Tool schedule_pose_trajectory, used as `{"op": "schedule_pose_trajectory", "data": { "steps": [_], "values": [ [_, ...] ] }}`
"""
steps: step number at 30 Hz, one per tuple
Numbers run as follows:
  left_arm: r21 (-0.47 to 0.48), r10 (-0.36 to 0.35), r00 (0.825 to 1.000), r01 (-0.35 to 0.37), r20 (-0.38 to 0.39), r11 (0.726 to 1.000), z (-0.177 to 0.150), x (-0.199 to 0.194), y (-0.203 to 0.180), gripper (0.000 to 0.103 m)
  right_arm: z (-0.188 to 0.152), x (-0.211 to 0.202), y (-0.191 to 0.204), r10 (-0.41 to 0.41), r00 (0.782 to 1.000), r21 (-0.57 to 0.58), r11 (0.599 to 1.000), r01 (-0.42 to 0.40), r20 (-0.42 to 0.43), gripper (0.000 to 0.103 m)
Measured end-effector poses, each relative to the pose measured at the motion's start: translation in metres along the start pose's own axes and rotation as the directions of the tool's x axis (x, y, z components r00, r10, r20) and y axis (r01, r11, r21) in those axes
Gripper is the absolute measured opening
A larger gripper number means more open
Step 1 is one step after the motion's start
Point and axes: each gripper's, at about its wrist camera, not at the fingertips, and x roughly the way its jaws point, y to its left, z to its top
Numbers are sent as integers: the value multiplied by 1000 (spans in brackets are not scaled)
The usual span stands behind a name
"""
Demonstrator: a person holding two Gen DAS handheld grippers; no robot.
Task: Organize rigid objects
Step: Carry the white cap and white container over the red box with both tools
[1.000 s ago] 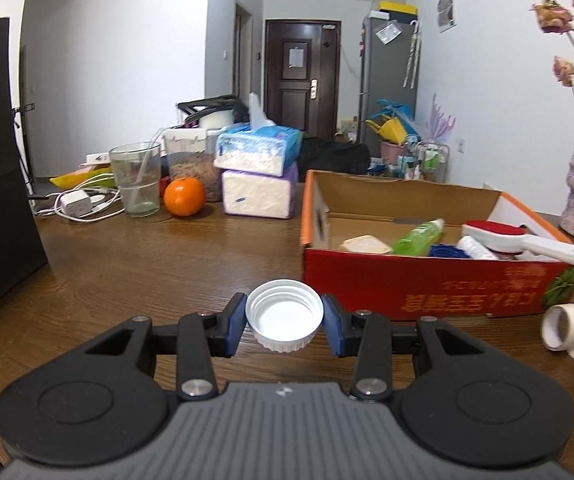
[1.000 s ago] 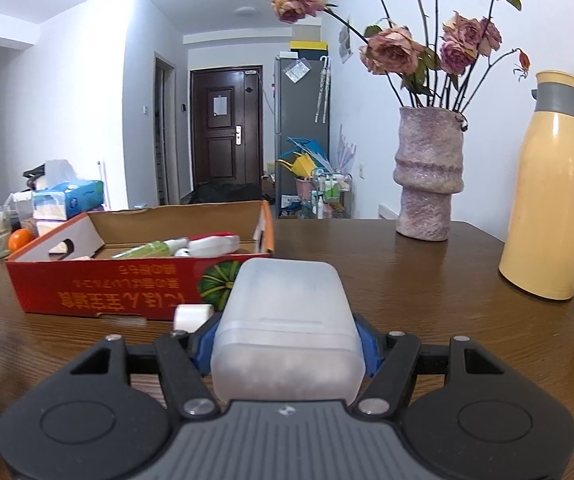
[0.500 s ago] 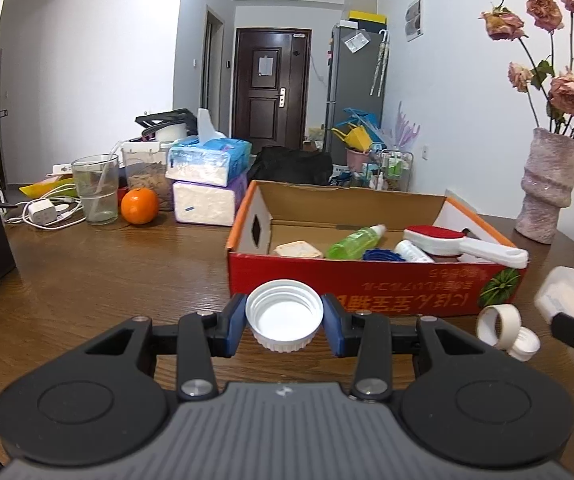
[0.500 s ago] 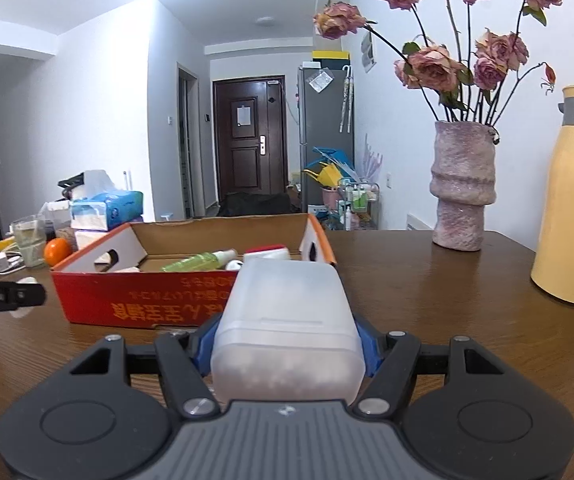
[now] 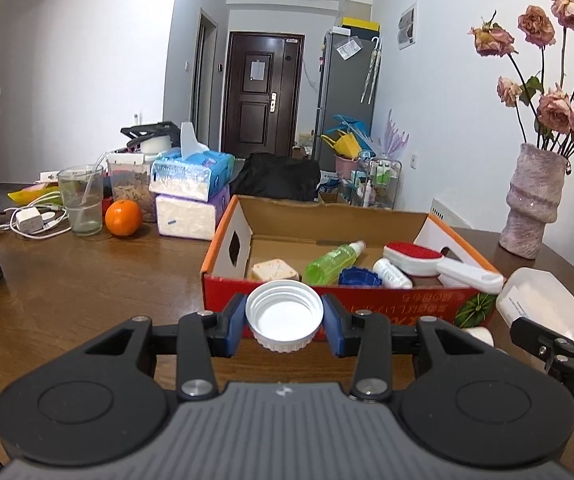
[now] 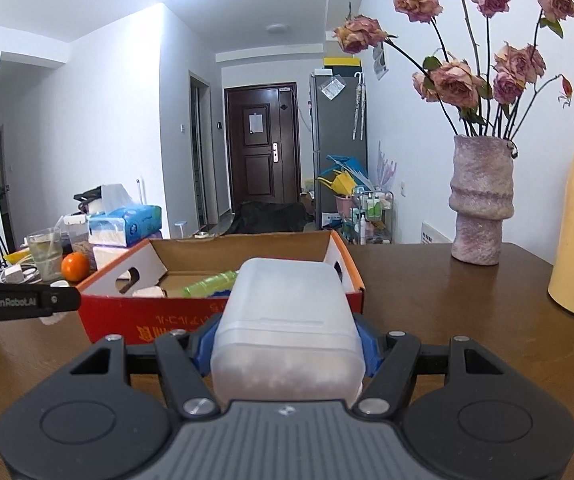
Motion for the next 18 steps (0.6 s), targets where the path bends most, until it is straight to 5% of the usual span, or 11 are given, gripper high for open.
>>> {"op": "schedule_pose_trajectory", "data": {
  "steps": [18],
  "values": [
    [-64, 19, 997, -14, 69, 998, 42, 26, -10, 41, 32, 31, 7, 3, 998, 15, 1000, -4, 59, 65]
  ]
}}
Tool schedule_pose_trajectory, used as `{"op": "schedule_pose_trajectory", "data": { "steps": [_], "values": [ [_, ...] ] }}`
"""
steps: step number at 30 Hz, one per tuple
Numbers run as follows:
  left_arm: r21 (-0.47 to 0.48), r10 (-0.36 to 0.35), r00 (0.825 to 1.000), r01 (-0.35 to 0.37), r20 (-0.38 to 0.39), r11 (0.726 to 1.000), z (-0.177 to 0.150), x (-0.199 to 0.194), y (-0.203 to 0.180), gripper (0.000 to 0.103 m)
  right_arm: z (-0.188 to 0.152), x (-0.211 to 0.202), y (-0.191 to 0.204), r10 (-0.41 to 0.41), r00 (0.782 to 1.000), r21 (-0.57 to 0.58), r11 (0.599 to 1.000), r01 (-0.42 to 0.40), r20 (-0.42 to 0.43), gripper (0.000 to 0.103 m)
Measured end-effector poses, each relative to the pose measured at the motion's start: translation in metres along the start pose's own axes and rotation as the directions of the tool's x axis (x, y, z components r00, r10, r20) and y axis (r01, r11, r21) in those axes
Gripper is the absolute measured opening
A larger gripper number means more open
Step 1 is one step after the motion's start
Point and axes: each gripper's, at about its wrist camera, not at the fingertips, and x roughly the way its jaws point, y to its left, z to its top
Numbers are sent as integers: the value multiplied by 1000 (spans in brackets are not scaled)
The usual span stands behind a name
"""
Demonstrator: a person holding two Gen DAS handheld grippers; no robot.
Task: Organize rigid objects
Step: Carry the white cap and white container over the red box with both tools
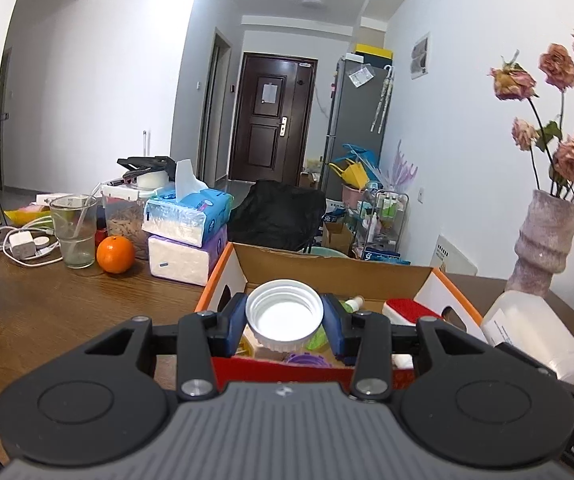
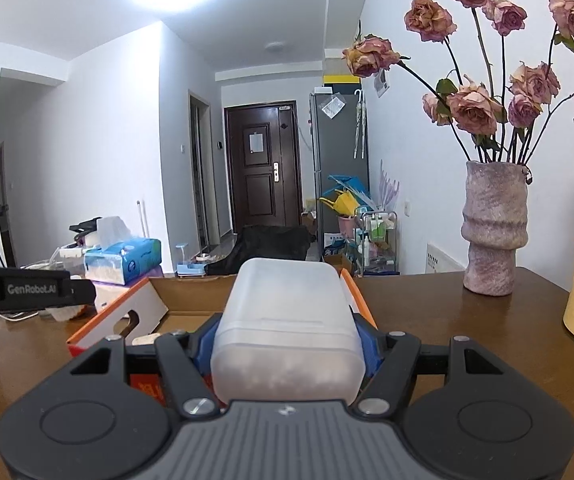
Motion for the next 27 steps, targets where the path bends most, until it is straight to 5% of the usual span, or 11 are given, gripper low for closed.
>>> {"op": "schedule_pose_trajectory", "data": {
  "steps": [27],
  "values": [
    [-68, 28, 1000, -28, 6, 997, 29, 74, 1, 41, 25, 78, 3, 30, 1000, 15, 999, -30, 1, 65]
  ]
}}
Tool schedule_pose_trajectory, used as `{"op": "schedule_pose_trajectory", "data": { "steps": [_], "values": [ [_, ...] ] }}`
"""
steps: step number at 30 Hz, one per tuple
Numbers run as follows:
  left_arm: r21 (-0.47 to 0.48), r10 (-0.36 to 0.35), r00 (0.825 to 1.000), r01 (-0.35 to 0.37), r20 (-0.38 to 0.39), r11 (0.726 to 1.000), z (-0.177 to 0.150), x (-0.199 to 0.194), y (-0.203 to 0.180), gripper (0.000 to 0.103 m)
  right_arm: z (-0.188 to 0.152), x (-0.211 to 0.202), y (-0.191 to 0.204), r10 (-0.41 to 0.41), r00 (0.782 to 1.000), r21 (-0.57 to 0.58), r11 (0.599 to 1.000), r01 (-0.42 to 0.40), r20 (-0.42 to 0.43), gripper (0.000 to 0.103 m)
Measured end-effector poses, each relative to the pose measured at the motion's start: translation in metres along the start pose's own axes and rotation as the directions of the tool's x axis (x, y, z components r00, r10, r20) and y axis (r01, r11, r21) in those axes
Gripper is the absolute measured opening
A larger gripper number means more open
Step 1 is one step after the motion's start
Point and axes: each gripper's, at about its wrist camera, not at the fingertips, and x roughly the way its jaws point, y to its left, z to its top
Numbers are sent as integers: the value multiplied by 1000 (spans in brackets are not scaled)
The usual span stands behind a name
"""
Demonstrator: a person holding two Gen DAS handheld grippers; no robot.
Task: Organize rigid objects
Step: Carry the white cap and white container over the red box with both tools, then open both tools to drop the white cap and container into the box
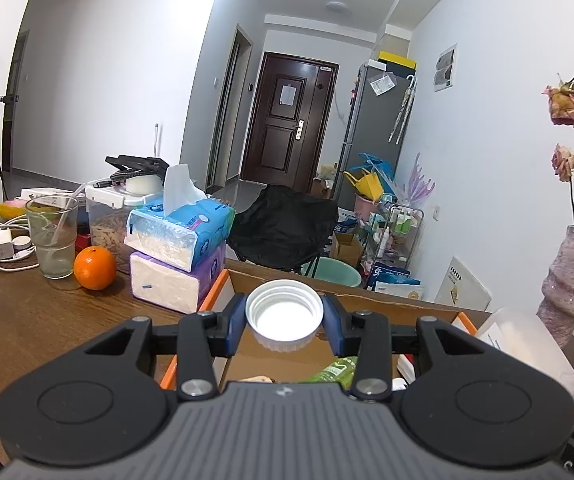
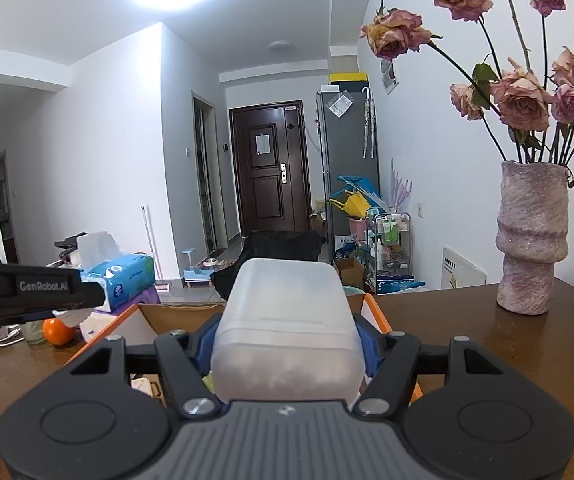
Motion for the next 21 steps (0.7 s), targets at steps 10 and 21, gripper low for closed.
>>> {"op": "schedule_pose_trajectory", "data": {
  "steps": [10, 21],
  "values": [
    [23, 3, 1000, -2, -22, 1000, 4, 35, -6, 41, 6, 41, 0, 0, 1000, 3, 1000, 0, -31, 65],
    [70, 37, 998, -33, -57, 997, 3, 72, -8, 41, 5, 77, 9, 34, 996, -29, 999, -37, -87, 65]
  ]
}}
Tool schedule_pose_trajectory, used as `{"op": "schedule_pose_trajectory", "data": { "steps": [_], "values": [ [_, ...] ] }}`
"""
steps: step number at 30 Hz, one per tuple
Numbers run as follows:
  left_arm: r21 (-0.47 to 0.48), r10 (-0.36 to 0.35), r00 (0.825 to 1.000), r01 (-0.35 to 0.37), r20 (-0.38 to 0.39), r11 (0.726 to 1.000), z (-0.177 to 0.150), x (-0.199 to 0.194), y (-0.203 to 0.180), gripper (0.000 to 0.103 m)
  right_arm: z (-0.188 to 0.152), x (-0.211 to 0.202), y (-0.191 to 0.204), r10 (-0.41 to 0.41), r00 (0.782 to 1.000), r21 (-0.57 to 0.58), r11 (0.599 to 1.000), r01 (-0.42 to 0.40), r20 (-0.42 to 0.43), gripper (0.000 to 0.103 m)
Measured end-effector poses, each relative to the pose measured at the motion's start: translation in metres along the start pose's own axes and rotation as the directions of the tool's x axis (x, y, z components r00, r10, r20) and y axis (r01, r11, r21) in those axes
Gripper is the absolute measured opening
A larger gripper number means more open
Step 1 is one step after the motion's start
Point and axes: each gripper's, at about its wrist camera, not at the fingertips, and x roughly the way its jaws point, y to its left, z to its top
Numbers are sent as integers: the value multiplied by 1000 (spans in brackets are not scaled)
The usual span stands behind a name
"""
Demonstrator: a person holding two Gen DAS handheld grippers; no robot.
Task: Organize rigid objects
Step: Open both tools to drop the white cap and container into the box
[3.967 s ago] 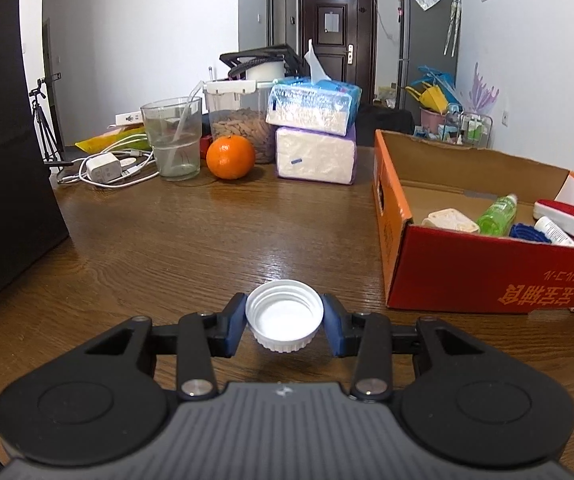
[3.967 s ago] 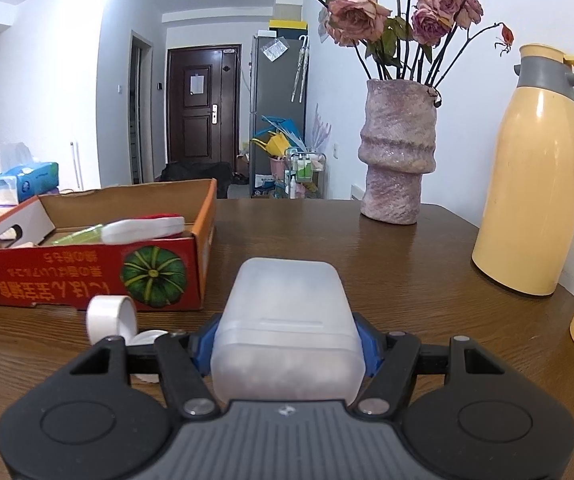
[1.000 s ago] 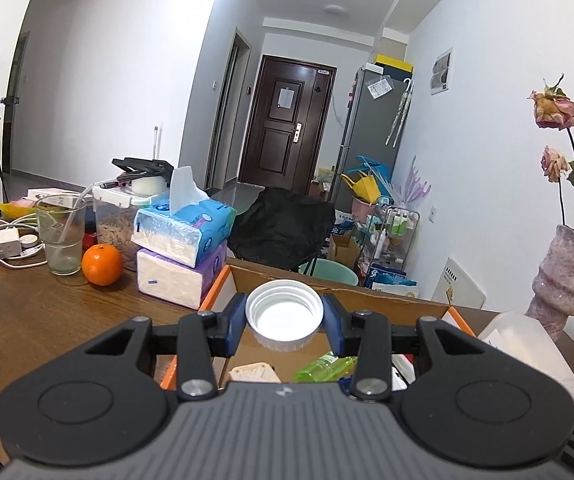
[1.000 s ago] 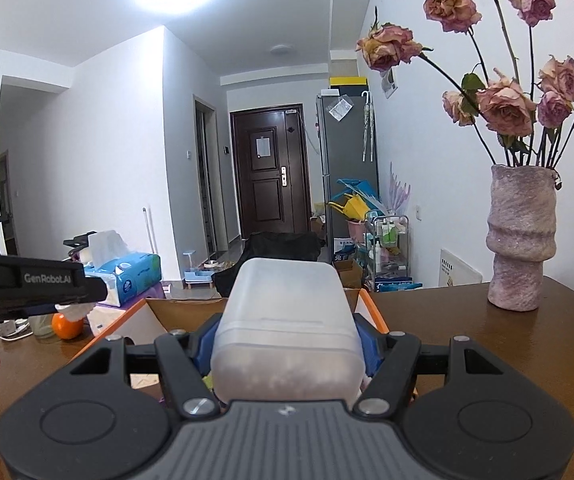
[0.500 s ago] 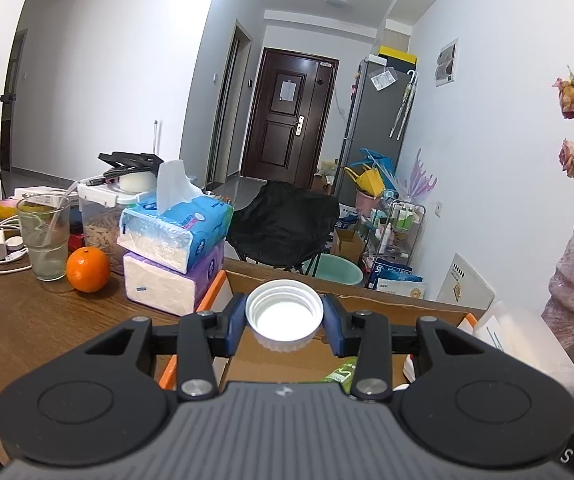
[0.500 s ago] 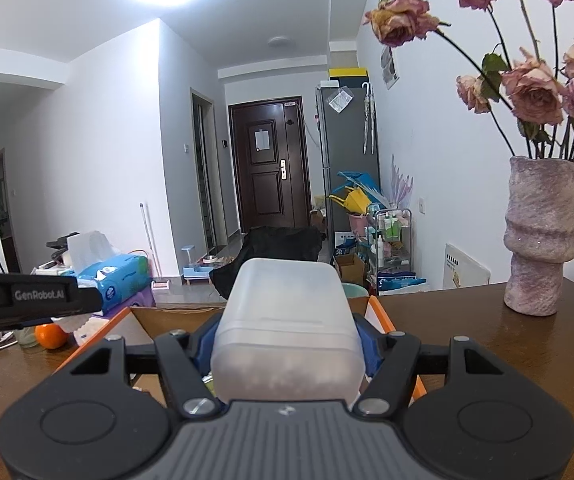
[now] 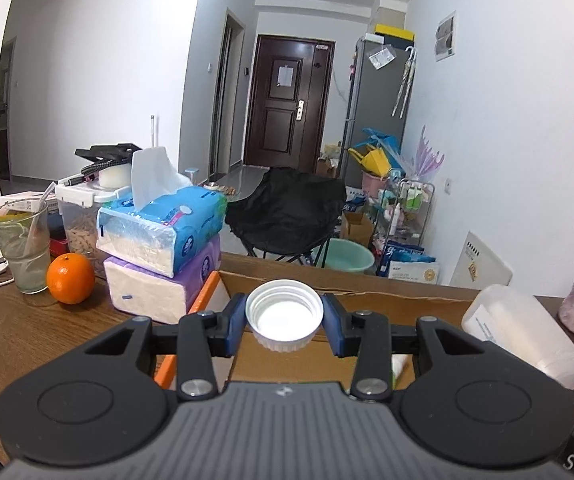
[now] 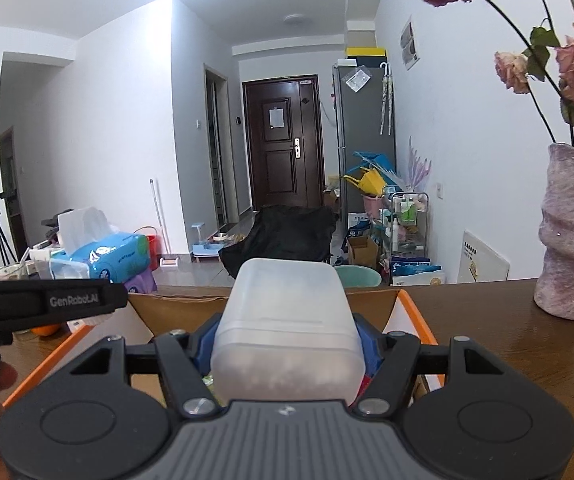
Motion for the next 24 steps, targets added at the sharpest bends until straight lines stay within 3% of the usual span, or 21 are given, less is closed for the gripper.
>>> {"op": "schedule_pose_trajectory", "data": {
  "steps": [7, 9, 12, 14, 15, 24],
  "values": [
    [21, 15, 999, -14, -42, 1000, -1, 9, 2, 41, -6, 8, 3, -4, 999, -27, 1000, 3, -46, 65],
    [40, 16, 999, -14, -51, 999, -1, 9, 0, 46, -6, 8, 4, 10, 998, -40, 999, -12, -57, 65],
    [62, 32, 999, -29, -35, 998, 0, 5, 2, 81, -7, 7, 4, 14, 998, -40, 999, -17, -63, 67],
    [67, 48, 999, -47, -4, 997, 1, -1, 4, 99, -6, 7, 3, -5, 998, -40, 999, 3, -60, 94],
    [67, 48, 999, -49, 5, 997, 3, -3, 5, 103, -5, 6, 3, -18, 999, -38, 999, 17, -49, 100],
    [60, 53, 999, -52, -1, 997, 7, -8, 11, 103, -5, 0, 1, -51, 998, -27, 998, 50, -34, 103]
  ]
}}
